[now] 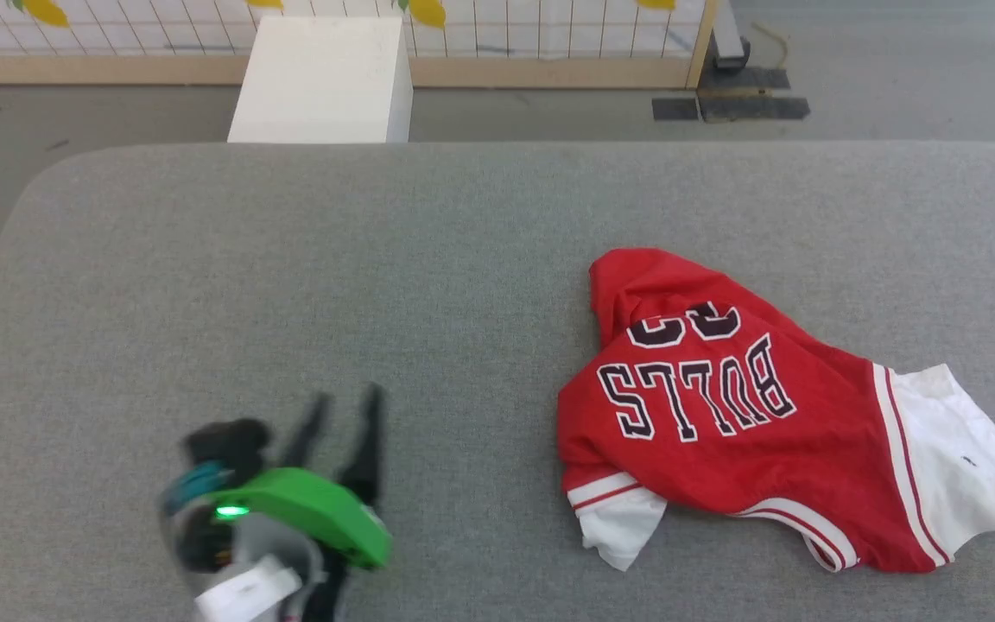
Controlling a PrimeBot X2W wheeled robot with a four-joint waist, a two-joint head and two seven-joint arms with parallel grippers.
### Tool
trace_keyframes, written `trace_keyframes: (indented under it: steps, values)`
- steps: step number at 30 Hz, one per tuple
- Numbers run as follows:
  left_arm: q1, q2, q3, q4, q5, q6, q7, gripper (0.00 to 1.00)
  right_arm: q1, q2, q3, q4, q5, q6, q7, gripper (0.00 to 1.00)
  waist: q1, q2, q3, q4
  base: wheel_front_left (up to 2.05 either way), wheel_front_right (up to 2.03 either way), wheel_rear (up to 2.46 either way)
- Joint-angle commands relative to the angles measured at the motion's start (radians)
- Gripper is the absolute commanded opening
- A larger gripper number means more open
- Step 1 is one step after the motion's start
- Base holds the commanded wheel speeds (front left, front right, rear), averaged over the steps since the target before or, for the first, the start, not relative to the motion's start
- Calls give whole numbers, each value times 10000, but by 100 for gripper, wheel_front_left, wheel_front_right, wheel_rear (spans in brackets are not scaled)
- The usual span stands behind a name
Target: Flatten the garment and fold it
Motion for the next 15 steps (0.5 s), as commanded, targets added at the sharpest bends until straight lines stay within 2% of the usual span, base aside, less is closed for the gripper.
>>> trace_keyframes:
  steps: [1, 7, 9, 12, 15]
  values:
    - [10, -74, -371, -96, -215, -105, 714, 100, 192, 10, 82, 71, 138, -13, -135, 100, -1, 0, -170, 31, 0, 0, 0]
    - [-407, -126, -2279, -711, -1086, -147, 5551, 100, 432, 11, 342, 385, 177, -13, -281, 100, -1, 0, -328, 24, 0, 0, 0]
    - [-580, -121, -2858, -945, -1158, -169, 6643, 100, 444, 11, 406, 454, 188, -13, -324, 100, -1, 0, -294, -27, 0, 0, 0]
    - [-783, -128, -3356, -1096, -1177, -187, 7376, 100, 429, 11, 551, 518, 218, -13, -336, 100, -1, 0, -153, -186, 0, 0, 0]
    - [-955, -135, -3669, -862, -1004, -98, 7652, 100, 409, 12, 620, 585, 259, -13, -389, 100, -1, 0, 3, -361, 0, 0, 0]
